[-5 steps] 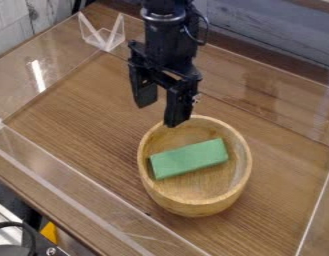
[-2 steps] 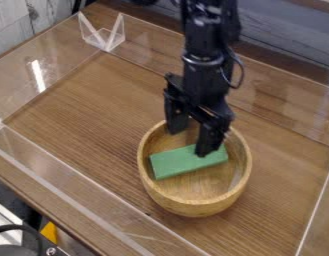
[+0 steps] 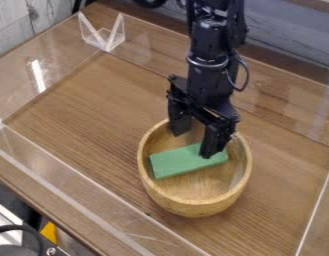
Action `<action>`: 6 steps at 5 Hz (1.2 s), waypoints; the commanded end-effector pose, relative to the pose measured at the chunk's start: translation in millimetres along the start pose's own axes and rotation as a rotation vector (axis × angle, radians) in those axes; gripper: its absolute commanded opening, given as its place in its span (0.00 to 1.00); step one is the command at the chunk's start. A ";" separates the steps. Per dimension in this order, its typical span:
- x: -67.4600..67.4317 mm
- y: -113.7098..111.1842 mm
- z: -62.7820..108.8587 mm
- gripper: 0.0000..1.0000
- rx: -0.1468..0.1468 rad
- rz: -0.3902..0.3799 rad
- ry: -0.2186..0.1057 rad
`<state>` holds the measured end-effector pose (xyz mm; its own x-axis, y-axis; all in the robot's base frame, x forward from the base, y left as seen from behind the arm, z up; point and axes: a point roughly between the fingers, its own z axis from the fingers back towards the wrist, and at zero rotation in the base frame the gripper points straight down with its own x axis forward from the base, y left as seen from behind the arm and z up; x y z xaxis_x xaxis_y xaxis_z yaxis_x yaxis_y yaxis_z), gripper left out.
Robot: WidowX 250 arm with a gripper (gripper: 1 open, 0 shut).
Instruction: Remove the green block from inside the brown bowl and put it on the table
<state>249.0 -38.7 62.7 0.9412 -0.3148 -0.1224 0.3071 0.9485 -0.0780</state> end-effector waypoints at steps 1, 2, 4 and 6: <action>9.8 3.1 -2.2 1.00 0.015 0.007 -0.050; 11.9 6.8 -20.4 1.00 0.016 0.018 -0.047; 10.7 7.7 12.7 0.00 0.019 -0.136 -0.046; 5.0 16.2 36.4 0.00 0.012 -0.017 -0.093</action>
<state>255.7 -24.7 80.5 0.9381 -0.3341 -0.0912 0.3270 0.9412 -0.0847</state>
